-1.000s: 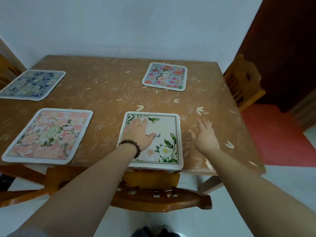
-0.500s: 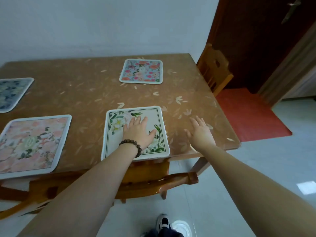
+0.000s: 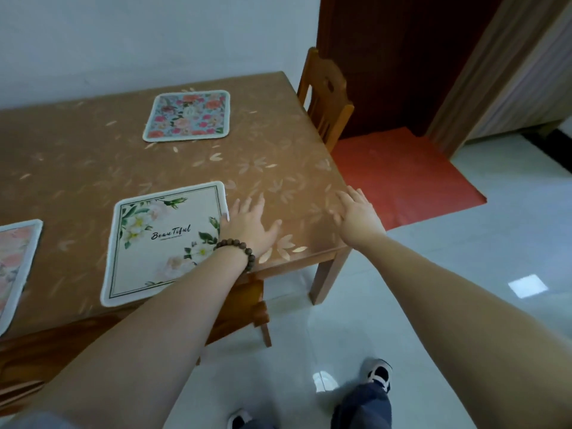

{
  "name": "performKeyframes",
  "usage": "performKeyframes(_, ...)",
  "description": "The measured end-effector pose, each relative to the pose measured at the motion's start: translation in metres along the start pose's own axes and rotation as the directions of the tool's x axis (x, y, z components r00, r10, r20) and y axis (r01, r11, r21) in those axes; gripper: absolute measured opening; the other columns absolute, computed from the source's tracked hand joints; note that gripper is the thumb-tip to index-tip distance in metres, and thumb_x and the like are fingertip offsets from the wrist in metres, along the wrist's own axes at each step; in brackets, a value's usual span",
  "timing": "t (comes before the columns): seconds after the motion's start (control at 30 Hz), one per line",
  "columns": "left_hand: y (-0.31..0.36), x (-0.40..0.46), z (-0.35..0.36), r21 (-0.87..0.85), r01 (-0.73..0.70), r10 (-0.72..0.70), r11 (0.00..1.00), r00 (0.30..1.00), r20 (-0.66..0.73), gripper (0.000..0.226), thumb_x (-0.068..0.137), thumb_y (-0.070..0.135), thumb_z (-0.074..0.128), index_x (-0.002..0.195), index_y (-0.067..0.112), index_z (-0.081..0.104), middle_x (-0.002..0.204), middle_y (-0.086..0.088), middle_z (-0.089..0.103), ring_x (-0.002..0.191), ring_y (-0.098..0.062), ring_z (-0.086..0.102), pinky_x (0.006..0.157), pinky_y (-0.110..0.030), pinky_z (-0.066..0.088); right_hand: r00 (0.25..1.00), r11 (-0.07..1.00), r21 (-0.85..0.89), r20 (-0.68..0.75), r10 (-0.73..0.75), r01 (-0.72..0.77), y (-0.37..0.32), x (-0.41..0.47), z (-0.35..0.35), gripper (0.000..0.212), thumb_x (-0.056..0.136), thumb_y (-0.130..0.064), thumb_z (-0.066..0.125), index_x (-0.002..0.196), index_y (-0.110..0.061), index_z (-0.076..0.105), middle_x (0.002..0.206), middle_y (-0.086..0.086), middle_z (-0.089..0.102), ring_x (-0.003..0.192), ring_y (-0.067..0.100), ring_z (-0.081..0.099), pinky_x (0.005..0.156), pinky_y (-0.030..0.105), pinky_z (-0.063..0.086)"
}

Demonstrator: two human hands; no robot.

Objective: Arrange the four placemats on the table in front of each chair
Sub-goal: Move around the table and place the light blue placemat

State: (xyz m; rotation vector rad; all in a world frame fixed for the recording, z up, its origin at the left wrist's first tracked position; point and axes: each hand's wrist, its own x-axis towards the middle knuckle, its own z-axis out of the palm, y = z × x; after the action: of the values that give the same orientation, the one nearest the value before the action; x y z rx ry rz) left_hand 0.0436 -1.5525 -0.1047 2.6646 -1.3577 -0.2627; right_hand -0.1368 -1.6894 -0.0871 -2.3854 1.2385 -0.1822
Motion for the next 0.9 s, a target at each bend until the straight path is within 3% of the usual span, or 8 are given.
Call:
performKeyframes(0.43, 0.203, 0.081, 0.033, 0.032, 0.173, -0.171, 0.984, 0.984, -0.056, 0.069, 0.088, 0.062, 0.035, 0.146, 0.025, 0.026, 0.155, -0.007, 0.024, 0.143, -0.027, 0.013, 0.109, -0.052, 0.017, 0.983, 0.982, 0.085, 0.061, -0.175, 0.169, 0.174, 0.101, -0.096, 0.050, 0.098, -0.031, 0.042, 0.145, -0.017, 0.031, 0.156, 0.008, 0.021, 0.145, 0.023, 0.007, 0.117, 0.046, 0.013)
performKeyframes(0.63, 0.235, 0.116, 0.023, -0.025, 0.283, -0.284, 0.959, 0.954, -0.091, 0.071, 0.086, 0.064, 0.035, 0.147, 0.029, 0.024, 0.155, -0.005, 0.024, 0.143, -0.026, 0.014, 0.111, -0.051, 0.016, 0.969, 0.966, 0.115, 0.064, -0.240, 0.232, 0.198, 0.150, -0.124, 0.050, 0.098, -0.030, 0.043, 0.145, -0.018, 0.030, 0.156, 0.008, 0.021, 0.145, 0.022, 0.005, 0.117, 0.047, 0.013)
performKeyframes(0.9, 0.240, 0.191, 0.005, -0.058, 0.391, -0.395, 0.919, 0.906, -0.152, 0.072, 0.086, 0.064, 0.035, 0.146, 0.027, 0.025, 0.155, -0.005, 0.024, 0.143, -0.025, 0.013, 0.112, -0.052, 0.016, 0.934, 0.930, 0.100, 0.024, -0.357, 0.353, 0.180, 0.245, -0.148, 0.050, 0.098, -0.030, 0.044, 0.144, -0.016, 0.032, 0.156, 0.009, 0.019, 0.145, 0.024, 0.005, 0.117, 0.047, 0.014)
